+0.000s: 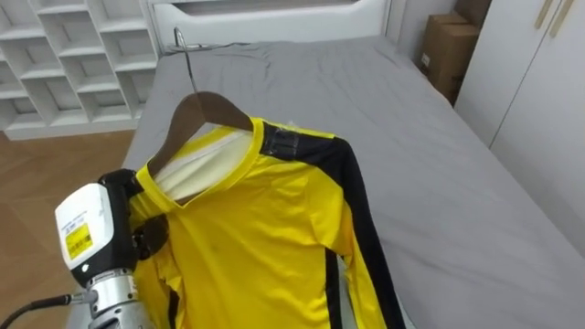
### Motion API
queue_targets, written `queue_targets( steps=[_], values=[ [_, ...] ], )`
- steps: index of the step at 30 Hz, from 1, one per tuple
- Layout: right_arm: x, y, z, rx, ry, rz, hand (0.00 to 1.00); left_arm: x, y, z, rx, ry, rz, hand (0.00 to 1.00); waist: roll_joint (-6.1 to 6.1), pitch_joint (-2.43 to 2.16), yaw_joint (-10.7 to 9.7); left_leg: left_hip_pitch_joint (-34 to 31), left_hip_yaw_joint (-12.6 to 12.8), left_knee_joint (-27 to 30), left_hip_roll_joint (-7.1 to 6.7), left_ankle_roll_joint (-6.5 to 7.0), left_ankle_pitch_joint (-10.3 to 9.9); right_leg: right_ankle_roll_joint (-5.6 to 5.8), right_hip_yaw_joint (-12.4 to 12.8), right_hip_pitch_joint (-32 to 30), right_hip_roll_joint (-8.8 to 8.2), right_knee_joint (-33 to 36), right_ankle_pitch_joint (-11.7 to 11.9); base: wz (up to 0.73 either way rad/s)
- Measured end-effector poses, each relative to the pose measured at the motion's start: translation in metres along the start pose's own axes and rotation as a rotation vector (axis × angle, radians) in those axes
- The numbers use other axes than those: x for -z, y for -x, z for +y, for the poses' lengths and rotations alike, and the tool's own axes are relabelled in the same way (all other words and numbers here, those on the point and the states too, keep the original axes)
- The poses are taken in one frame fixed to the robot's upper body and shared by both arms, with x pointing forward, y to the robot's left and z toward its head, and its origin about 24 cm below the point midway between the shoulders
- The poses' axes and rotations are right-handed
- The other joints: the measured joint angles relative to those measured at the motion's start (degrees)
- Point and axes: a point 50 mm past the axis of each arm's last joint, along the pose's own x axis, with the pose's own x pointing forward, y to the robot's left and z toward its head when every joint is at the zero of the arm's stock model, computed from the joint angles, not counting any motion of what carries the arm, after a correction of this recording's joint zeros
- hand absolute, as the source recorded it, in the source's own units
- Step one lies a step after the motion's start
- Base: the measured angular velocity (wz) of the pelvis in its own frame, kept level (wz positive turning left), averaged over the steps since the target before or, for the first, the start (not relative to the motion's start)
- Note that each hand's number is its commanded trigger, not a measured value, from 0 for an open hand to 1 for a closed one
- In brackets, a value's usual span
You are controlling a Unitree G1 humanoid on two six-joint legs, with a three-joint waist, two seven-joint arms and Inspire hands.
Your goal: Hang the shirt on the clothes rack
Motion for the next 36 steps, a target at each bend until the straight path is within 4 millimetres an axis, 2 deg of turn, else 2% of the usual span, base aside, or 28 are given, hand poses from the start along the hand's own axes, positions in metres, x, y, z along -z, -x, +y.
queue_targets(
  steps=[1,6,10,13,15,18,26,30,36],
  values=[
    [-0.005,0.0,-0.002,0.016,0.026,-0.022,0.0,-0.001,0.0,-0.001,0.003,-0.001,-0.005,1.0,-0.04,0.0,0.33,0.04,0.07,-0.02,0.0,0.0,0.0,0.0,0.16,-0.05,0.03,0.04,0.0,-0.08],
    [-0.061,0.004,-0.026,0.224,0.178,-0.298,0.0,0.001,0.01,-0.006,0.049,-0.011,-0.011,1.0,-0.33,0.13,0.52,0.09,-0.08,0.0,-0.14,0.06,0.03,0.06,0.01,0.13,-0.09,-0.1,0.02,0.0],
    [-0.089,0.012,-0.037,0.359,0.206,-0.434,0.0,0.007,0.018,-0.009,0.087,-0.027,0.02,1.0,-0.65,0.23,1.65,-0.08,-0.09,-0.14,-0.09,0.07,0.1,0.06,0.02,-0.15,0.0,-0.18,0.02,0.0],
    [-0.117,0.026,-0.045,0.471,0.229,-0.577,0.0,0.009,0.019,-0.008,0.092,-0.042,0.027,1.0,-0.72,0.18,2.03,-0.33,-0.08,-0.16,-0.1,0.07,0.1,0.06,-0.06,-0.4,-0.02,-0.19,0.02,0.0],
    [-0.141,0.043,-0.055,0.579,0.226,-0.708,0.0,0.007,0.018,-0.008,0.09,-0.042,0.024,1.0,-0.8,0.16,2.04,-0.4,-0.1,-0.17,-0.1,0.07,0.1,0.06,-0.15,-0.39,-0.05,-0.18,0.02,0.0],
    [-0.162,0.062,-0.064,0.715,0.223,-0.836,0.0,0.004,0.019,-0.009,0.102,-0.047,0.023,1.0,-1.01,0.03,1.99,-0.08,-0.22,-0.21,-0.03,0.07,0.1,0.07,-0.17,-0.02,0.01,0.15,0.04,0.0],
    [-0.192,0.102,-0.072,0.849,0.161,-1.037,0.0,-0.004,0.021,-0.013,0.154,-0.043,-0.005,1.0,-1.36,-0.04,1.9,0.34,-0.28,-0.64,0.03,0.07,0.1,0.16,0.72,-0.16,-0.08,0.97,0.11,-0.03],
    [-0.198,0.12,-0.067,0.882,0.189,-1.131,0.0,-0.008,0.026,-0.013,0.162,-0.046,-0.027,1.0,-1.36,-0.03,2.1,0.83,-0.03,-1.27,-0.02,0.07,0.1,0.17,1.36,-0.21,-0.03,0.94,0.11,-0.08],
    [-0.198,0.129,-0.062,0.892,0.181,-1.169,0.0,-0.009,0.026,-0.015,0.172,-0.038,-0.026,1.0,-1.24,0.02,3.28,0.91,0.09,-1.28,-0.05,0.07,0.1,0.18,1.66,-0.27,-0.04,0.92,0.11,-0.02]
  ],
)
